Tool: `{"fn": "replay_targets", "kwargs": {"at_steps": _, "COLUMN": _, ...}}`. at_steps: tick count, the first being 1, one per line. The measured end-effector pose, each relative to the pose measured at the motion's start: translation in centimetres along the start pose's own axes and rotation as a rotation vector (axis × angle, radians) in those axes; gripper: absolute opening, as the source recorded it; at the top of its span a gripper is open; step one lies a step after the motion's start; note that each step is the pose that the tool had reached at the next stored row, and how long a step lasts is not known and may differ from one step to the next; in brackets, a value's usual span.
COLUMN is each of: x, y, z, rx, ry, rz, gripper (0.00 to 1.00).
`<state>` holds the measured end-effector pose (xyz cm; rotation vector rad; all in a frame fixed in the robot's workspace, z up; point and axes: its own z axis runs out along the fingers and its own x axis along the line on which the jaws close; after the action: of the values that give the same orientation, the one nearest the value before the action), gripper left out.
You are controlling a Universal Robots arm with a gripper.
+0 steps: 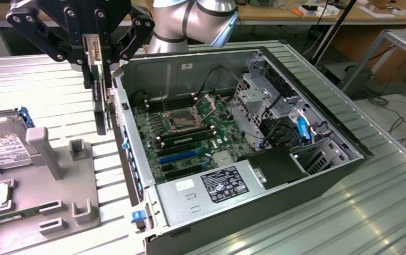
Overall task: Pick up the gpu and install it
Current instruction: 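Pick up the gpu and move the gpu toward the slot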
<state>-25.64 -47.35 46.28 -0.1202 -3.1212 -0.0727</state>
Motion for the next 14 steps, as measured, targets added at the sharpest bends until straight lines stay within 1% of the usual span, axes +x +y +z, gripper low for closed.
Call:
{"fn": "replay_targets", "kwargs": {"at_steps": 11, "x": -1.9, "y": 0.14, "z": 0.17, "rx": 0.0001, "ry": 0.0001, "rz": 0.000, "gripper": 0.27}}
{"fn": "replay_targets", "kwargs": {"at_steps": 14, "x": -2.9, "y": 0.21, "z": 0.26, "rx": 0.0000, "ry": 0.0001, "rz": 0.000, "gripper": 0.27}}
